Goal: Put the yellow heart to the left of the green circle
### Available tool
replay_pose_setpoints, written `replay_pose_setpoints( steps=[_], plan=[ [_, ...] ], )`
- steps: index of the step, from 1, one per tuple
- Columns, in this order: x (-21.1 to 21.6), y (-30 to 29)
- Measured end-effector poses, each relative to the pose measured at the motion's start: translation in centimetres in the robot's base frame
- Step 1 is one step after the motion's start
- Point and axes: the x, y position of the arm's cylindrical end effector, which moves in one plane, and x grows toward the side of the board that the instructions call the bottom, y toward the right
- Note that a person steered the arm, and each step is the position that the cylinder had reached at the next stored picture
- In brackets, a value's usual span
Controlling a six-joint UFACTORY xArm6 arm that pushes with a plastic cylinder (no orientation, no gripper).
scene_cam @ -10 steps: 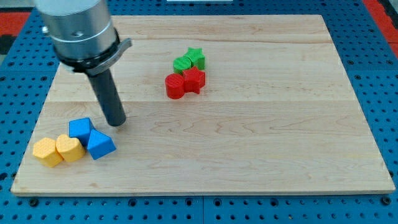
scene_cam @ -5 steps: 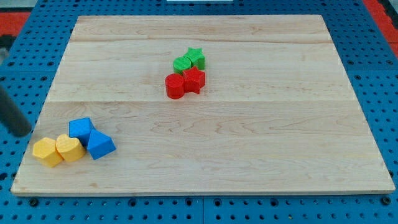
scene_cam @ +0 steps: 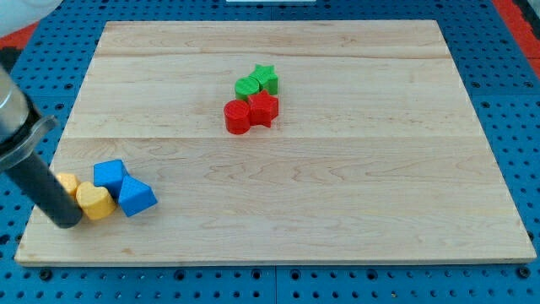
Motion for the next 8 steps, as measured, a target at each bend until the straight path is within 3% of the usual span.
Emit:
replay_pose_setpoints(
  steps=[2,5,6,7,8],
  plan=[
    [-4.2,6.7],
    [-12.7,8.7],
    [-15.4,12.7],
    [-14.2,13.6],
    [-9.3,13.1]
  ],
)
